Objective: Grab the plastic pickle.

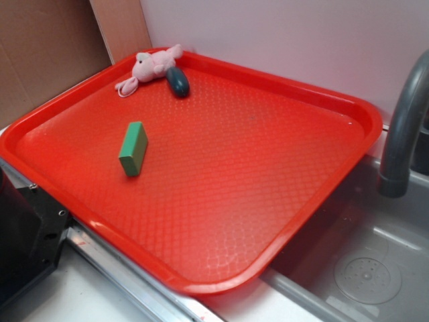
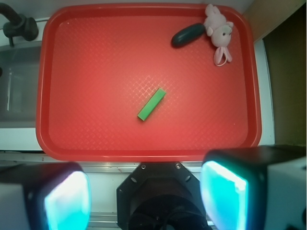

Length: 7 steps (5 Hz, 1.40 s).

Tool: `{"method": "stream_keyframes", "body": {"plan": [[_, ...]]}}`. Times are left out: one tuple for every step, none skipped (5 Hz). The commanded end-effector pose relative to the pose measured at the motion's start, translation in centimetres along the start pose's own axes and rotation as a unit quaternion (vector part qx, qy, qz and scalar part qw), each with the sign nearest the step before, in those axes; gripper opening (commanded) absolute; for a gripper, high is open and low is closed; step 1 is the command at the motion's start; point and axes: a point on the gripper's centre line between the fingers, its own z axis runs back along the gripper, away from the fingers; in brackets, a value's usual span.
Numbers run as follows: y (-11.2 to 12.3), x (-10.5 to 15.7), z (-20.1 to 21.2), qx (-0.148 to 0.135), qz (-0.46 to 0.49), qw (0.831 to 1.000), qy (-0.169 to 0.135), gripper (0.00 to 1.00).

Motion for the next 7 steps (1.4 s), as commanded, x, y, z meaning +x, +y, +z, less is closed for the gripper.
{"method": "stream_keyframes", "body": {"plan": [[2.5, 3.9, -2.6, -0.024, 0.221, 0.975, 0.001, 1.00], [3.9, 5.7, -4.3, -0.033, 0.311, 0.950, -0.024, 1.00], [5.0, 7.6, -6.1, -0.022, 0.366, 0.928, -0.065, 1.00], [6.3, 9.5, -8.0, -0.010, 0.416, 0.905, -0.092, 1.00], [7.6, 11.6, -10.5, 0.011, 0.452, 0.886, -0.104, 1.00], [8.6, 13.5, -13.1, 0.012, 0.470, 0.875, -0.110, 1.00], [9.5, 14.9, -15.4, 0.036, 0.487, 0.864, -0.123, 1.00]]}}
